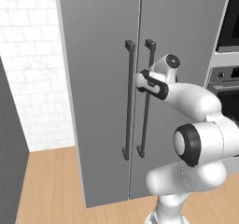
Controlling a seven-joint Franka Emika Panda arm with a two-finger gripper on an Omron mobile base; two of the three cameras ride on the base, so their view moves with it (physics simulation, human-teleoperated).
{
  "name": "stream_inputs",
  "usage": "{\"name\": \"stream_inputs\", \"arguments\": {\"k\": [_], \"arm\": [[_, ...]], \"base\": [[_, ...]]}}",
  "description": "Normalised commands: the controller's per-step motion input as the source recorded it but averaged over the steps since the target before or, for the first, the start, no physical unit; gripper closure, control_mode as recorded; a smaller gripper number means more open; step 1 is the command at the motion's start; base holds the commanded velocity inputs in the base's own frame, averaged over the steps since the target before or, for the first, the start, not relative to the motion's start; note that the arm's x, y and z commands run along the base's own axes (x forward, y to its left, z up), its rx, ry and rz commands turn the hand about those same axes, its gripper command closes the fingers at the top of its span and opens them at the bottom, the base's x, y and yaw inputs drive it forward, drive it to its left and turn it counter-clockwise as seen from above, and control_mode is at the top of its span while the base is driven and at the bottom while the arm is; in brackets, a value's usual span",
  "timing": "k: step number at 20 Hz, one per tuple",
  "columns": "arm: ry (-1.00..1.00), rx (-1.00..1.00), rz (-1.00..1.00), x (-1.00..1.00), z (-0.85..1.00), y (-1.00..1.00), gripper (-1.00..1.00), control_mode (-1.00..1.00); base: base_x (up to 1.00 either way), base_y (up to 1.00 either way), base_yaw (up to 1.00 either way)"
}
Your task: Take the strawberry from the fridge and place it on top of the pancake, located on the dining counter.
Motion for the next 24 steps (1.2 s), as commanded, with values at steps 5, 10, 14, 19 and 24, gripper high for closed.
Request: {"name": "stream_inputs", "arguments": {"k": [5, 10, 14, 19, 24], "arm": [[0.0, 0.0, 0.01, 0.41, -0.14, 0.0, 1.0, -1.0], [0.06, 0.0, 0.01, 0.17, -0.08, -0.05, 1.0, -1.0], [0.0, 0.0, 0.0, -0.72, 0.02, -0.53, 1.0, -1.0], [0.0, 0.04, 0.0, -1.0, 0.02, -0.82, 1.0, -1.0], [0.0, 0.02, 0.0, -0.83, 0.0, -0.79, 1.0, -1.0]], "base": [[0.0, 0.0, 0.0], [0.0, 0.0, 0.0], [0.0, 0.0, 0.0], [0.0, 0.0, 0.0], [0.0, 0.0, 0.0]]}}
